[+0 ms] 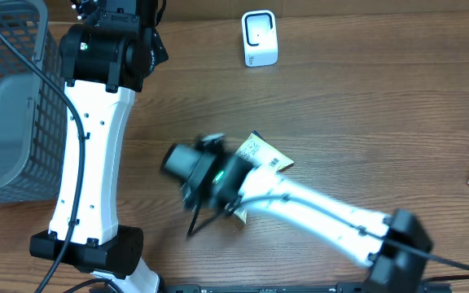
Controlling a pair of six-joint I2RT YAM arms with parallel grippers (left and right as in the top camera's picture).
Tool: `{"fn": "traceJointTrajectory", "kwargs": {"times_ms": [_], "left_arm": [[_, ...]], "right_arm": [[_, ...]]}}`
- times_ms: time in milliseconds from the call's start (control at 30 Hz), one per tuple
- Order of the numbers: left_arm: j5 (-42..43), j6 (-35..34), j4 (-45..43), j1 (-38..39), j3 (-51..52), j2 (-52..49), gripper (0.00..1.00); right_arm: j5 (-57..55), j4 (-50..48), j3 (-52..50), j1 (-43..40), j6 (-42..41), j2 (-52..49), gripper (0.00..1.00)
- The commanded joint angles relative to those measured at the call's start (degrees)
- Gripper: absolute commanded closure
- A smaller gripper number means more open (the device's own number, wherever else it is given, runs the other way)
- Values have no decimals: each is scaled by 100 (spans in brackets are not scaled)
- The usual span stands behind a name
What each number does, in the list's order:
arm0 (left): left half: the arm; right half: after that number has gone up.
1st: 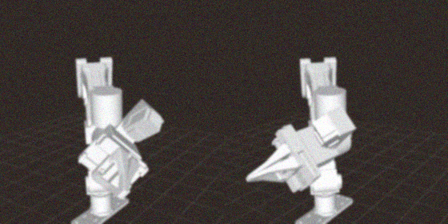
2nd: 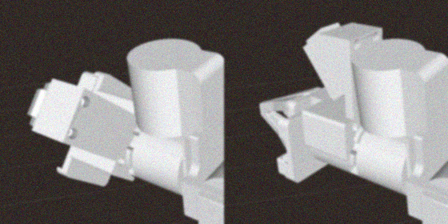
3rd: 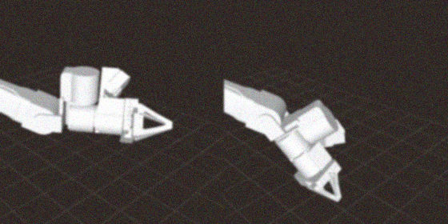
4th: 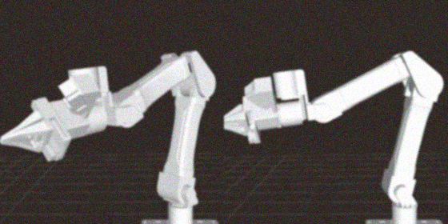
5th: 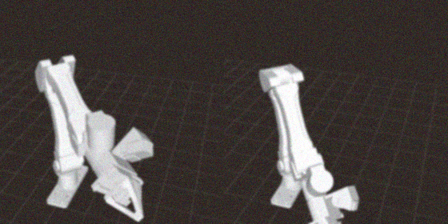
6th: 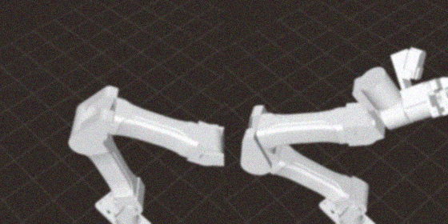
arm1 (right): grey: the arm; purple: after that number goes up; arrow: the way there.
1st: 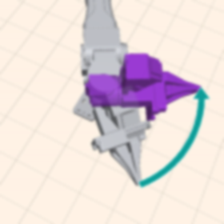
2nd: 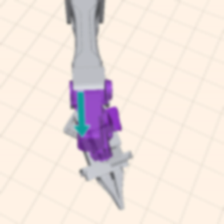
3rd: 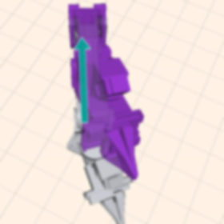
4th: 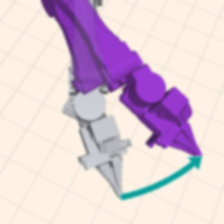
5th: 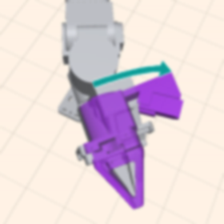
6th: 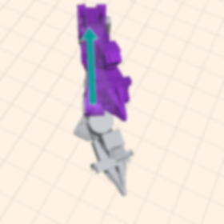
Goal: Scan the item barcode
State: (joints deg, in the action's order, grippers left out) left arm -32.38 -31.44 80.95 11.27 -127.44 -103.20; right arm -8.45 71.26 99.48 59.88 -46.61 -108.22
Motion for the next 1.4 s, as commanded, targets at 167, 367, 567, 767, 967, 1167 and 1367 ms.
{"fn": "traceJointTrajectory", "kwargs": {"times_ms": [167,367,567,767,967,1167,1367], "left_arm": [[-59,-92,-20,37,-52,-57,0],[-59,-94,-17,37,-52,-57,0],[-59,-92,-17,37,-52,-57,0],[-59,-92,-17,37,-52,-57,0],[-59,-94,-17,37,-52,-57,0],[-59,-92,-17,37,-52,-57,0],[-59,-94,-17,37,-52,-57,0]], "right_arm": [[1510,166,-13,-1779,-909,262,0],[2752,-188,-553,-2769,-868,262,0],[3042,-518,-1631,-3200,-872,262,0],[3086,-866,-2162,-3198,-848,262,0],[3053,-1139,-2468,-3038,-437,262,0],[3816,-2387,-3307,-3029,-461,262,7],[3582,-3270,-3703,-3032,-431,262,61]]}}
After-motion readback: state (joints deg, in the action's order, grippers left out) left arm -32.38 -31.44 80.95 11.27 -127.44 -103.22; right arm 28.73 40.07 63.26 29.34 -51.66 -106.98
